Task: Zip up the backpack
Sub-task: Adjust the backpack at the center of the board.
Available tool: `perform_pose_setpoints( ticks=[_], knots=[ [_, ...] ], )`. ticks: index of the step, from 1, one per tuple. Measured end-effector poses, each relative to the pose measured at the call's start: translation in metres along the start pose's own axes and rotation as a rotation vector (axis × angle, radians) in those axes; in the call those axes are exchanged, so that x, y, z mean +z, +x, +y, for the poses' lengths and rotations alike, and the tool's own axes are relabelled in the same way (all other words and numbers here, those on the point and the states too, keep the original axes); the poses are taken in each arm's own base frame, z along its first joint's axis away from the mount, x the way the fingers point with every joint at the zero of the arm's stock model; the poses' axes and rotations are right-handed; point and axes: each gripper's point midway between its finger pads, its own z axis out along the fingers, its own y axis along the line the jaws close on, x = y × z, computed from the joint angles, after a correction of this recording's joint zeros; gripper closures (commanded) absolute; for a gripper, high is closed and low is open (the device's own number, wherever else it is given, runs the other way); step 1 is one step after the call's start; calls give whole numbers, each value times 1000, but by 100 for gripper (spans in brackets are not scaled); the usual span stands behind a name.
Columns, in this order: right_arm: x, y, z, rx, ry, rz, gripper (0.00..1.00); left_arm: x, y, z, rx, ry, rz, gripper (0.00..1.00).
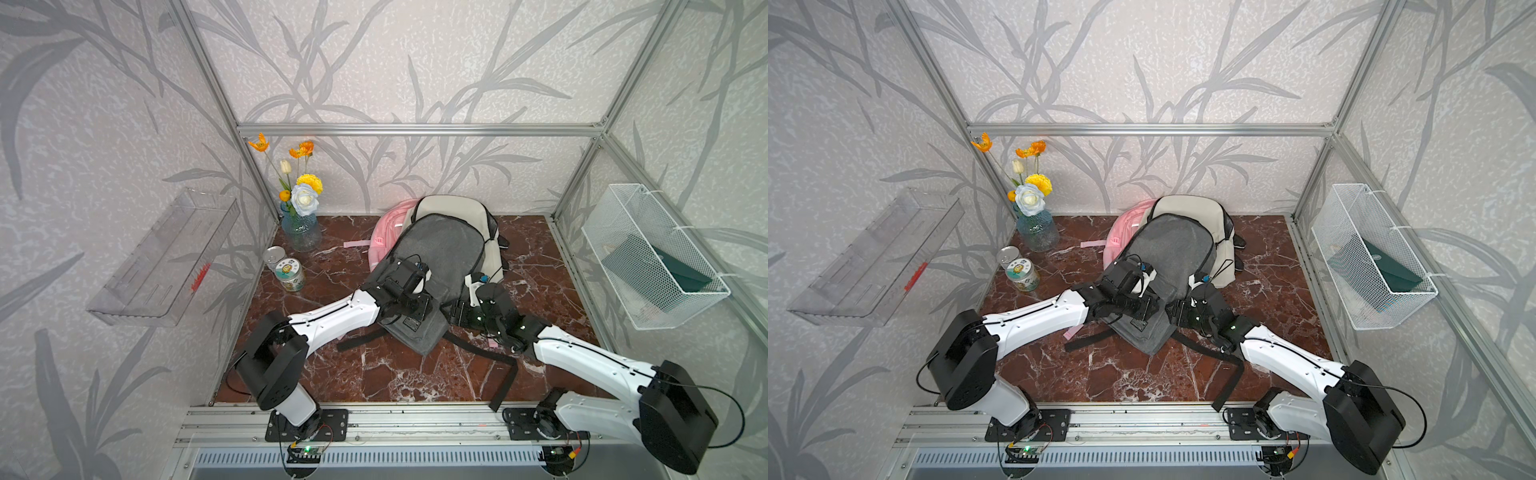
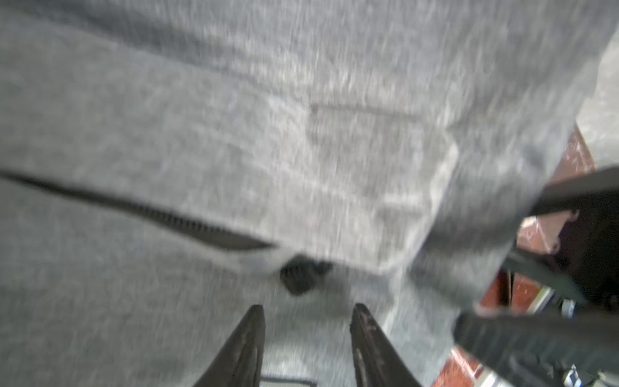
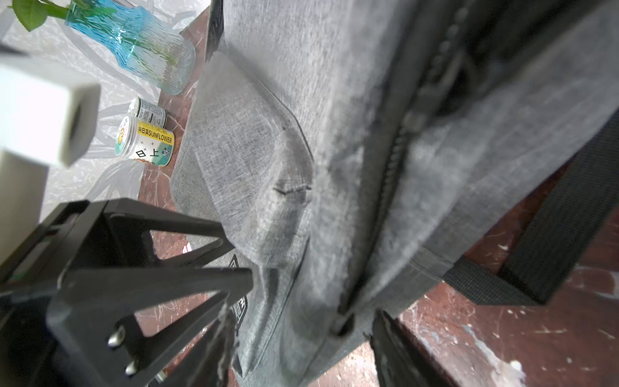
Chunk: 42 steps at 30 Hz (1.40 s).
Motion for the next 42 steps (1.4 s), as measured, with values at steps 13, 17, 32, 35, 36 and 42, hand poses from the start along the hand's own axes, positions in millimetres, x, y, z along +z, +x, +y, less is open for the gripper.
perform_pose_setpoints(
  ticks=[13, 17, 32, 35, 36, 42],
  knots=[
    [14, 7, -10, 21, 36, 28, 38, 34, -5, 8, 26, -43, 37, 78],
    [18, 7, -13, 25, 49, 29, 39, 35, -8, 8, 32, -44, 25, 88],
    [23, 0, -15, 47, 61, -9, 38, 27, -6, 4, 41, -13, -7, 94],
    [23, 0, -15, 44, 64, -12, 38, 26, -6, 5, 42, -16, -10, 89],
    [23, 0, -15, 43, 64, -13, 38, 26, -6, 5, 41, -17, -10, 88],
    [23, 1, -14, 40, 63, -11, 38, 24, 0, 7, 39, -15, -9, 69]
  ],
)
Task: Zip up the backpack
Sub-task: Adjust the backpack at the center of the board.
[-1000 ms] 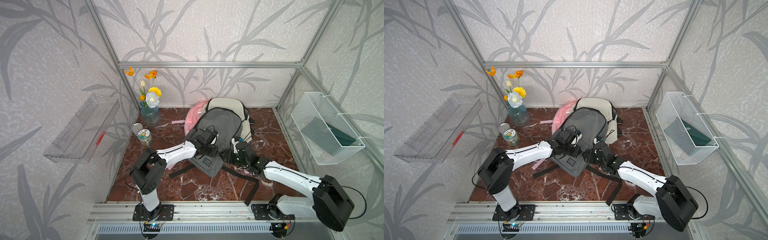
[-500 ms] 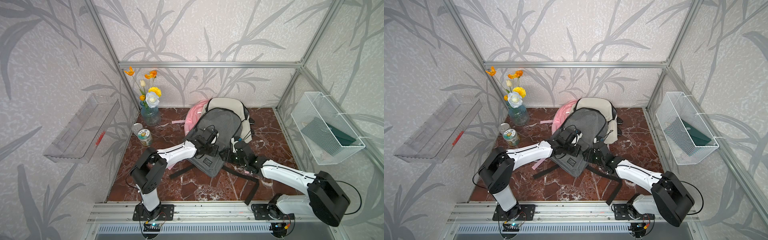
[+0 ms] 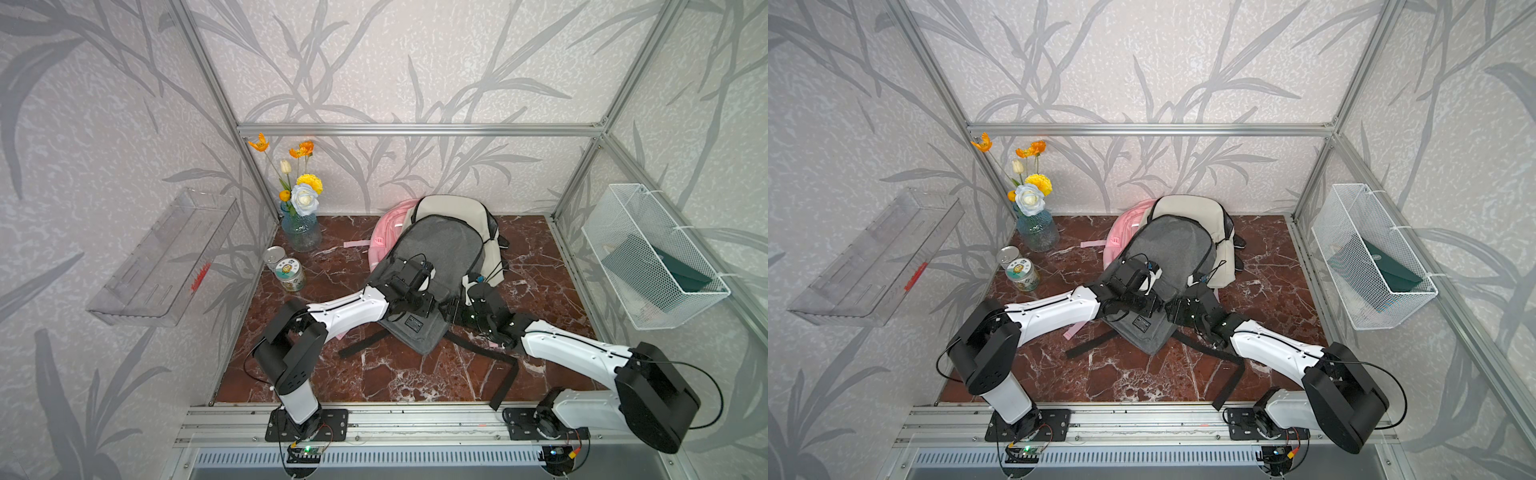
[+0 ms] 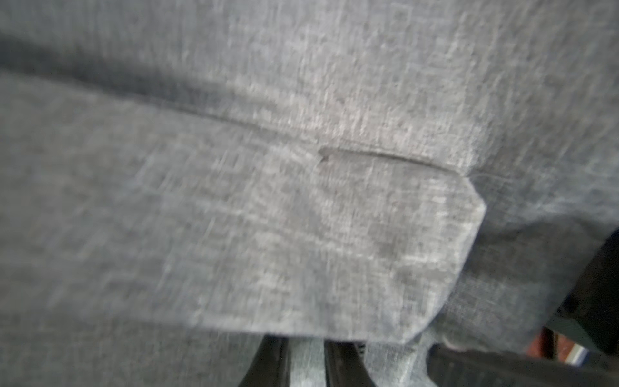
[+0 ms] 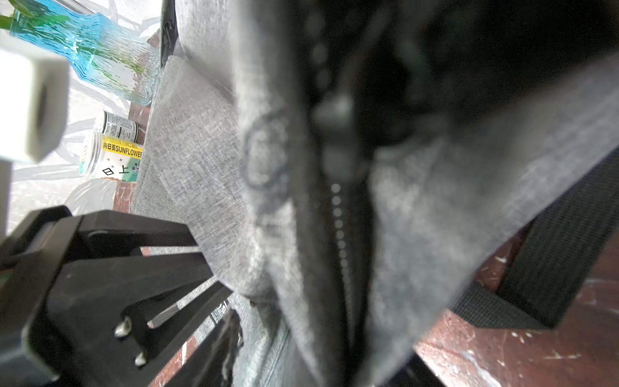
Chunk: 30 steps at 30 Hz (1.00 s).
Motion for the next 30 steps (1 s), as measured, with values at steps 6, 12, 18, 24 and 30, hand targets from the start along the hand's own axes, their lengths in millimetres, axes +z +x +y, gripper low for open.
perform_pose_setpoints(
  ticks=[6, 12, 18, 24, 30],
  knots=[
    [0, 0, 0, -3, 1, -2, 38, -10, 4, -12, -1, 78, -19, 62],
    [0, -2, 1, -5, 2, -7, 38, -11, -4, -20, -19, 140, -44, 61],
    [-1, 0, -1, -10, 12, -1, 38, -14, -15, -14, -64, 175, -76, 60],
    [-3, -2, -2, -12, 20, -11, 40, -11, -8, -14, -98, 237, -70, 60],
    [-6, -4, -2, -14, 21, -20, 40, -11, -5, -19, -116, 287, -71, 55]
  ],
)
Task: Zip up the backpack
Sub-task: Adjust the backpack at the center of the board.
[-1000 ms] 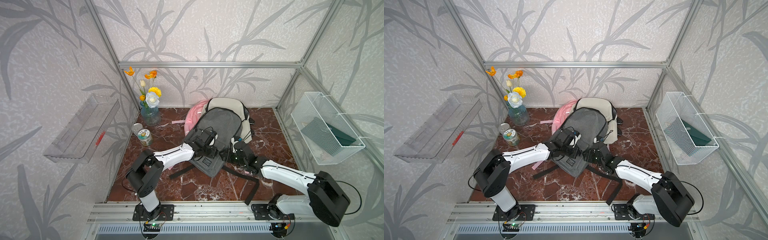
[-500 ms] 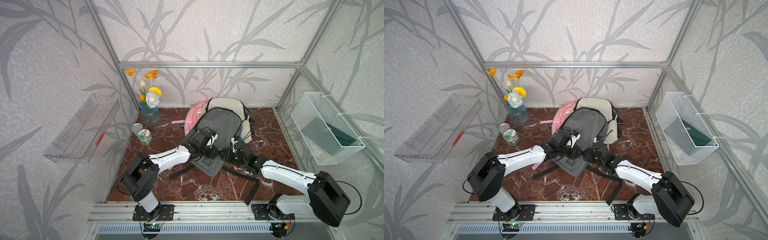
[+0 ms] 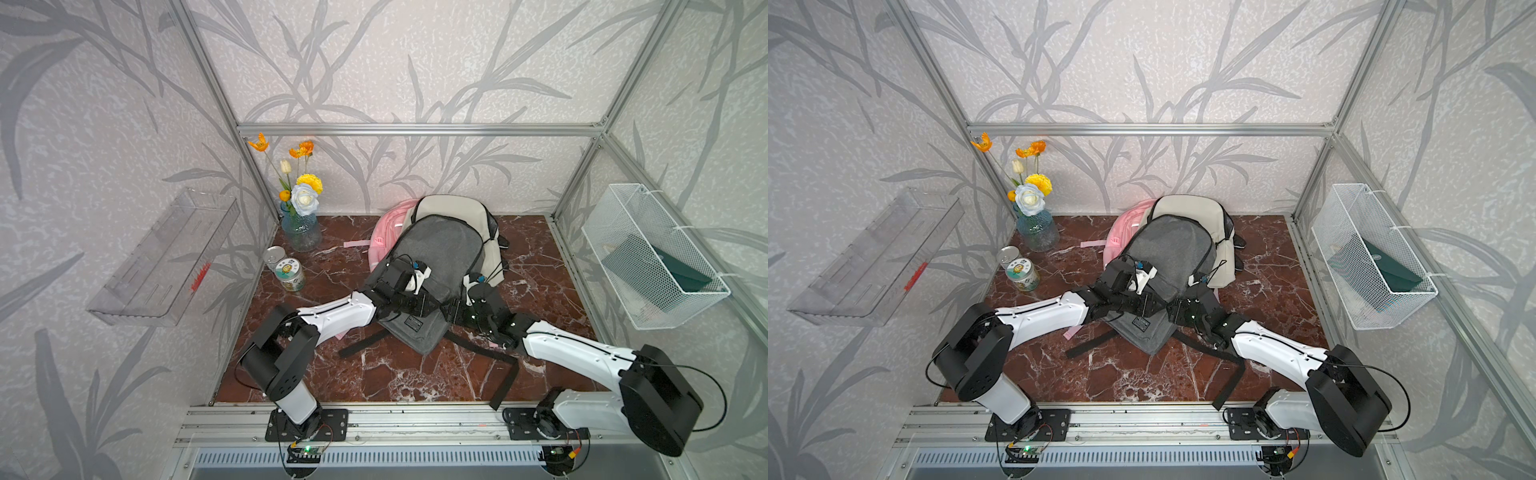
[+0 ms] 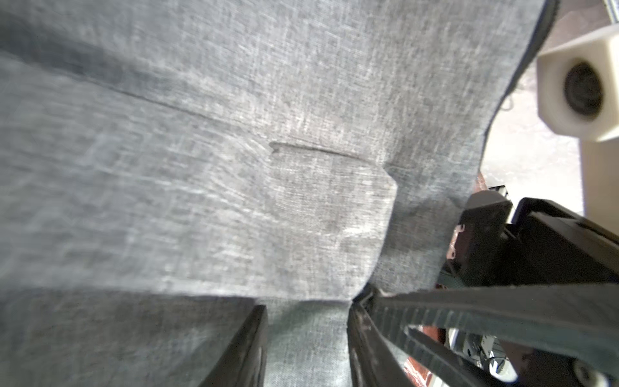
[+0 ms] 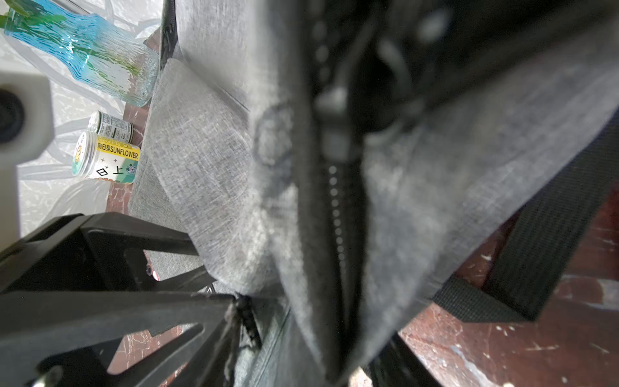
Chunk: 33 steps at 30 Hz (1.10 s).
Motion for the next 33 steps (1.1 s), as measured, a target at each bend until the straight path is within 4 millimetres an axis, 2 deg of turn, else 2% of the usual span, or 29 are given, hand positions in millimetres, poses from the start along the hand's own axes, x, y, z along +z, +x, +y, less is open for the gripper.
perform_pose_setpoints(
  ticks=[6, 12, 17, 28, 33],
  knots=[
    [-7, -6, 4, -11, -12, -24, 36, -4, 5, 5, -44, 21, -16, 50],
    [-8, -6, 2, -17, -4, -26, 36, -4, -3, 4, -68, 45, -39, 57],
    [-8, -6, 2, -17, -1, -27, 36, 3, -4, 12, -61, 7, -18, 57],
    [-5, -3, -1, -18, 10, -17, 36, 22, 2, 13, 83, -108, 69, 63],
    [-3, -2, -3, -18, 17, -11, 36, 24, 4, 20, 138, -192, 73, 63]
  ],
)
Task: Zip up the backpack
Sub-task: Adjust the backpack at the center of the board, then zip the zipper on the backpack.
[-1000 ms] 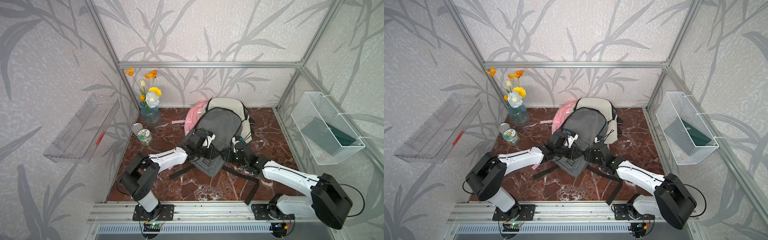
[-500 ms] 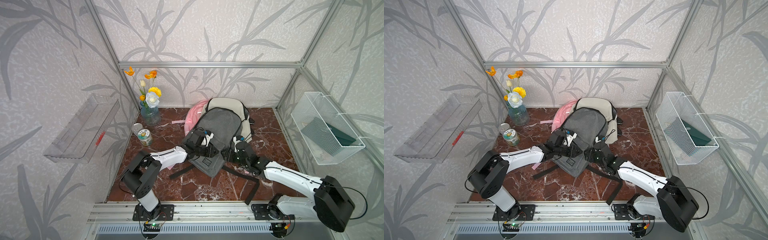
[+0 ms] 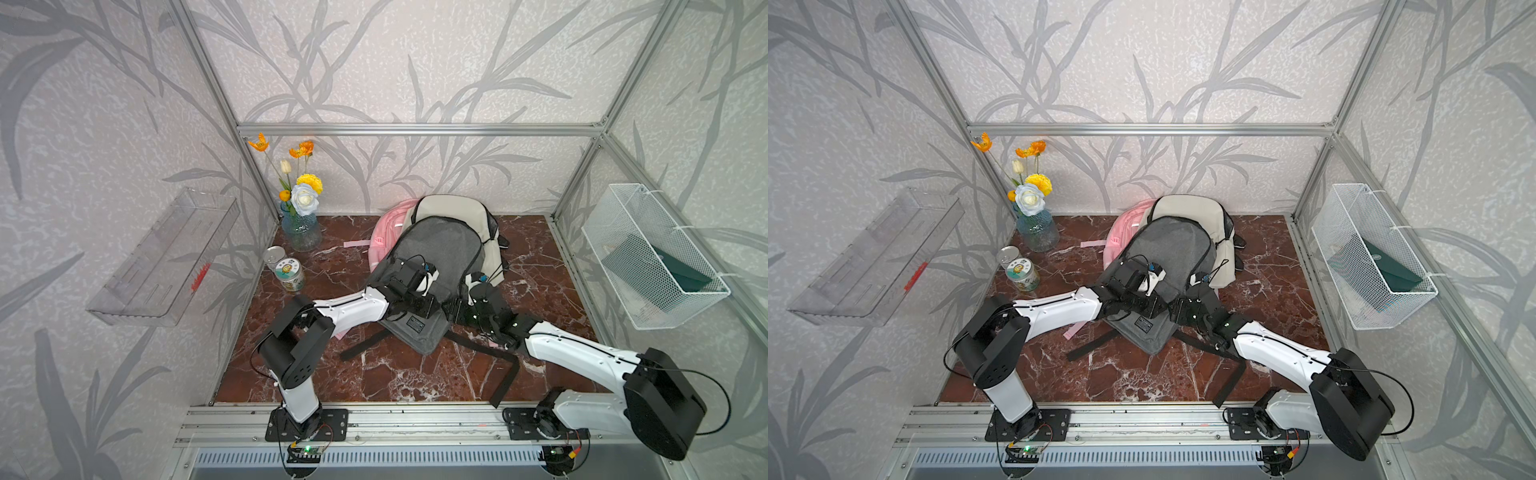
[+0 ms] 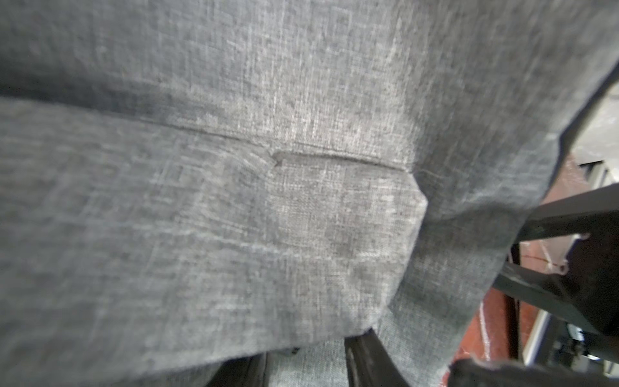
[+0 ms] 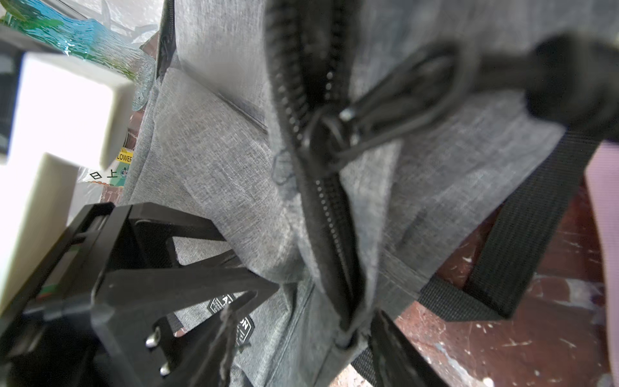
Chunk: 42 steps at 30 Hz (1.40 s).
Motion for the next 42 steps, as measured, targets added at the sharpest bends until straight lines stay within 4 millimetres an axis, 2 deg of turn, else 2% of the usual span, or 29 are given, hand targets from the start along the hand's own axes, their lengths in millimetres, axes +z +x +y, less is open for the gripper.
perform_pose_setpoints(
  ticks=[13, 28, 37, 40, 42],
  knots=[
    [0, -1, -1, 0, 8, -5, 37, 14, 2, 12, 81, -168, 34, 86],
    [2, 1, -3, 0, 13, 0, 37, 1, 7, 10, 85, -166, 22, 92],
    [14, 11, -7, -4, 27, 38, 38, 1, 8, 7, 73, -148, 25, 94],
    [19, 15, -10, -7, 39, 51, 49, 0, 7, 4, 63, -135, 23, 95],
    [21, 16, -11, -6, 44, 53, 60, -2, 6, 2, 57, -125, 19, 96]
  ],
)
